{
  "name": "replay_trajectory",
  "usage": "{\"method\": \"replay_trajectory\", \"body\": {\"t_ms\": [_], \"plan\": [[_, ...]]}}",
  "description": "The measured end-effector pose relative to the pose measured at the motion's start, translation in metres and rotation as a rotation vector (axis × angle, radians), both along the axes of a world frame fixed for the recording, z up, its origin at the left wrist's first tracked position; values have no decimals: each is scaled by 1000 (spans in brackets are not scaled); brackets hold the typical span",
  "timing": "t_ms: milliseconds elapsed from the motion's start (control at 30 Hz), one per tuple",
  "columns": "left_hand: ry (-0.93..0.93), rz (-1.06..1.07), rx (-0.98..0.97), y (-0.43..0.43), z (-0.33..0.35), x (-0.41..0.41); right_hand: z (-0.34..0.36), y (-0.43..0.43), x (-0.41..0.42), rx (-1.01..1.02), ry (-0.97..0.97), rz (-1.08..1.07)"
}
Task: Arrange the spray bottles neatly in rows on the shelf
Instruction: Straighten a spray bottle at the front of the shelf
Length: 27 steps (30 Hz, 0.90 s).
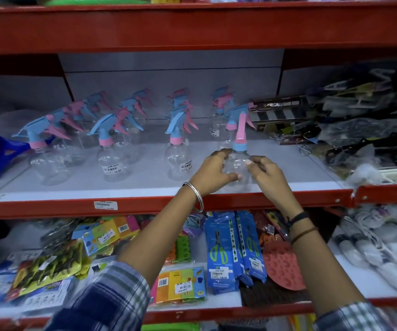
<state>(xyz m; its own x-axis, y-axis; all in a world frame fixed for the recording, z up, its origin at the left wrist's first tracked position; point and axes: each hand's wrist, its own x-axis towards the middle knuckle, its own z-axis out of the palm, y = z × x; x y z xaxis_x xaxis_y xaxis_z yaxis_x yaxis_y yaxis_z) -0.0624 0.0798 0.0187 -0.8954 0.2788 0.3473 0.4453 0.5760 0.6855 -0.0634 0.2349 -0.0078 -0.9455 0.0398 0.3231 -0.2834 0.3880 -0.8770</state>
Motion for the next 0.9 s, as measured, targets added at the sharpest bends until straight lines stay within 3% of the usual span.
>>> {"method": "replay_trajectory", "body": {"t_ms": [367,533,667,767,900], "plan": [[-20,44,-5,2,-13,17,-9,0,18,15,-30,-19],[89,204,200,-14,-30,31,-16,-19,49,-77,289,-285],[335,397,507,-53,-27,38,-12,-56,66,-67,491,-152],[299,491,555,-82,-20,21,-7,-88,51,-30,349,24],[-37,413,502,-111,-16,-17,5,-129,9,0,87,76]]}}
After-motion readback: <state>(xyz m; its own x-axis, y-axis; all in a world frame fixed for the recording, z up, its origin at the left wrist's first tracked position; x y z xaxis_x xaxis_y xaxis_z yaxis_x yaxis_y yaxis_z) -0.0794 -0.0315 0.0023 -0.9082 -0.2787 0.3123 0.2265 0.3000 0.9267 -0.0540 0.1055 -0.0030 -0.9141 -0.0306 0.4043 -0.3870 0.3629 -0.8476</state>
